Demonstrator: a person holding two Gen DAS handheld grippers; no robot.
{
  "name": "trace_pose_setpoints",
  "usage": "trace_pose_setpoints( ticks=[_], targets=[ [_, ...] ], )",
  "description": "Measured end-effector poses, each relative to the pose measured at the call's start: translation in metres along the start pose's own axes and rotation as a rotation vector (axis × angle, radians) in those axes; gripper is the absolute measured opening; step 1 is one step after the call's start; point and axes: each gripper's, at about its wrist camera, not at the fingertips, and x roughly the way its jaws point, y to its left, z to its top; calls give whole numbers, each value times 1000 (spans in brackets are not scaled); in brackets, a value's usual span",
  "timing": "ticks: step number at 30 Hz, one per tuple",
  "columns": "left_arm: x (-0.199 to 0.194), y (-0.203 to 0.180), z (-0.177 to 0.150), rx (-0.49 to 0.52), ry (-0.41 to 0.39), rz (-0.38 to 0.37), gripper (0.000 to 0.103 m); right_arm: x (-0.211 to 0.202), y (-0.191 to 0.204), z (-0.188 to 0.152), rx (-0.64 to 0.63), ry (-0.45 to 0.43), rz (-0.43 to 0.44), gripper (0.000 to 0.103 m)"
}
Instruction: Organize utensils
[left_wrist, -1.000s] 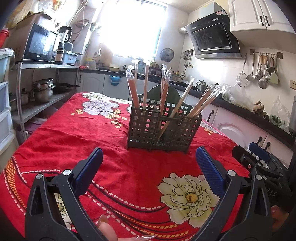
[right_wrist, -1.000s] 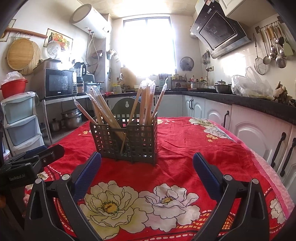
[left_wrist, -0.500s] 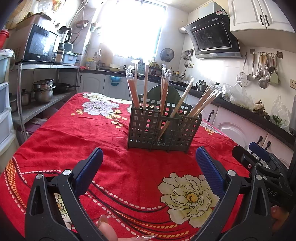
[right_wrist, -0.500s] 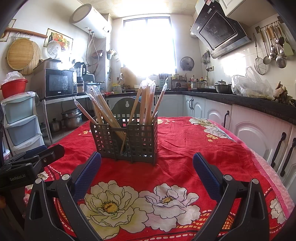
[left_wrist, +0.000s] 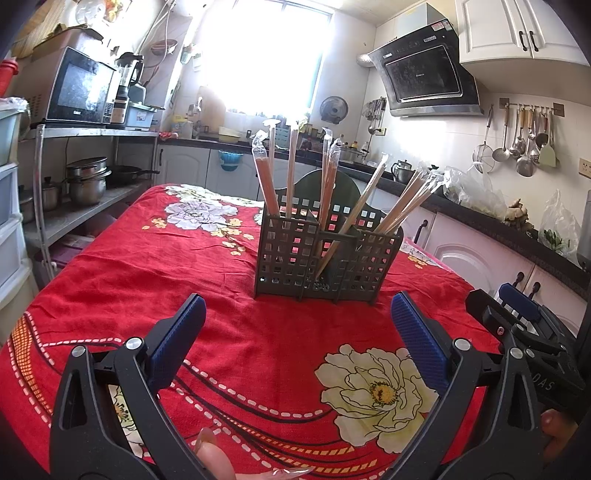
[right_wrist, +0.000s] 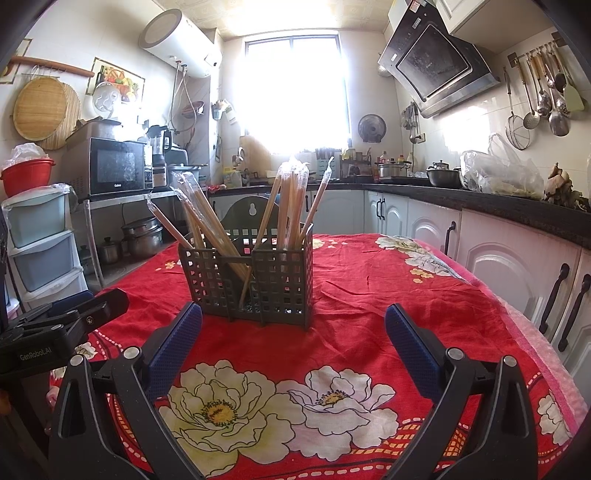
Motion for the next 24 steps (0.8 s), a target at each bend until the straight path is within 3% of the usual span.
trace_pose_setpoints(
  ticks=[17, 24],
  targets=[
    [0, 0, 0, 0, 3, -4, 93, 0, 0, 0, 0, 1, -1, 97],
    [8, 2, 0, -17, 50, -1, 93, 0, -1, -1, 0, 1, -4, 97]
  ],
)
